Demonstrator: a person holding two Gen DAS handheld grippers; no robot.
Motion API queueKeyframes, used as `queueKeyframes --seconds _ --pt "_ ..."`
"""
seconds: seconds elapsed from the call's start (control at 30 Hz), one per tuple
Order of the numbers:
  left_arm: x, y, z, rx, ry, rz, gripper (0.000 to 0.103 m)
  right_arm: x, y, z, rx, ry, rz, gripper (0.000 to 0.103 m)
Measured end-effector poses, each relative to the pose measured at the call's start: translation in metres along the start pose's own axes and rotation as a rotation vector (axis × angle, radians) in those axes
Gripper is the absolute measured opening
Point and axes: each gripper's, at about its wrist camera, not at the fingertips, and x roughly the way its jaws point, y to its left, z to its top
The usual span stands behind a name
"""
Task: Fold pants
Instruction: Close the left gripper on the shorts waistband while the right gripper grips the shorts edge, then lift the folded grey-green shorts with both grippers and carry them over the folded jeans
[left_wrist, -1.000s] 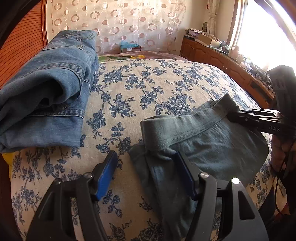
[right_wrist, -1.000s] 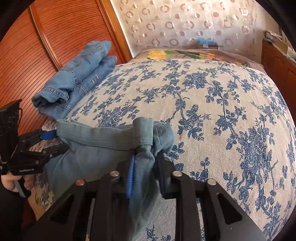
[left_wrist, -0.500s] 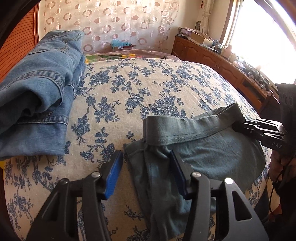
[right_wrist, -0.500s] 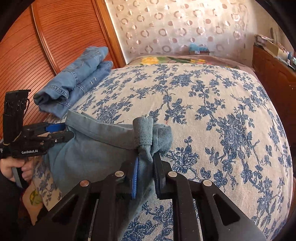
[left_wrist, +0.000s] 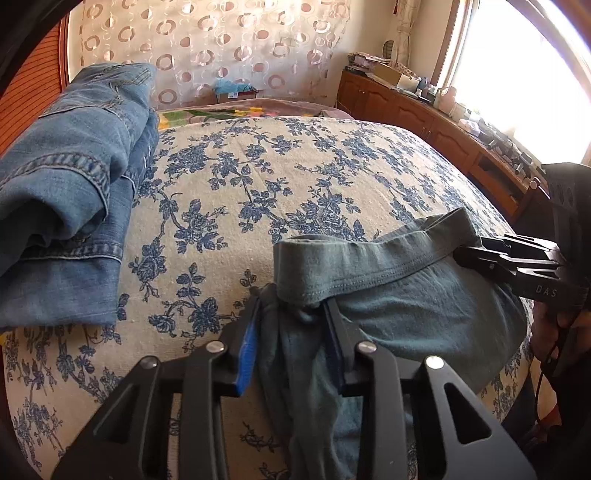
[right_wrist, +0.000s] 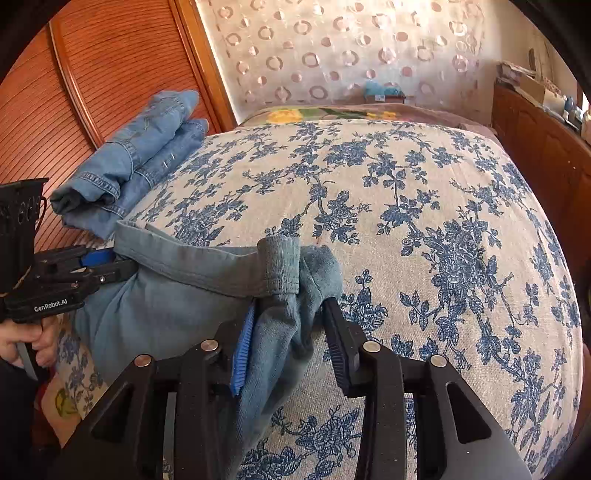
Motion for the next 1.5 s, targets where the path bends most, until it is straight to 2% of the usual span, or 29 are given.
queueKeyframes --seconds 0.3,0.37,0.4,0.57,0.83,1.2,1.5 --pt "-0.001 0.000 -0.001 -0.009 -0.006 -0.023 0.018 0.004 -0.001 0.005 0.017 0.013 0.014 0.042" --pt "-0.002 0.000 -0.002 -0.012 -0.011 -0.037 0.014 0.004 -0.002 0.004 0.015 0.008 0.038 0.023" --pt "-0.003 0.000 -0.002 -0.012 -0.014 -0.037 0.014 0.003 -0.002 0.003 0.020 0.008 0.063 0.021" --pt "-0.013 -0.001 -0.003 -0.018 -0.044 -0.050 0.010 -0.006 0.001 0.001 0.010 -0.016 0.075 0.015" --pt "-0.036 -0.007 -0.001 -0.013 -0.098 -0.053 0.009 -0.035 0.018 0.007 -0.054 -0.104 0.082 0.013" --pt "-0.060 -0.017 0.006 0.004 -0.164 -0.048 0.009 -0.055 0.030 0.015 -0.101 -0.159 0.066 0.013" --pt "-0.098 -0.021 0.017 0.008 -0.277 -0.027 0.009 -0.080 0.041 0.036 -0.151 -0.240 0.074 0.012"
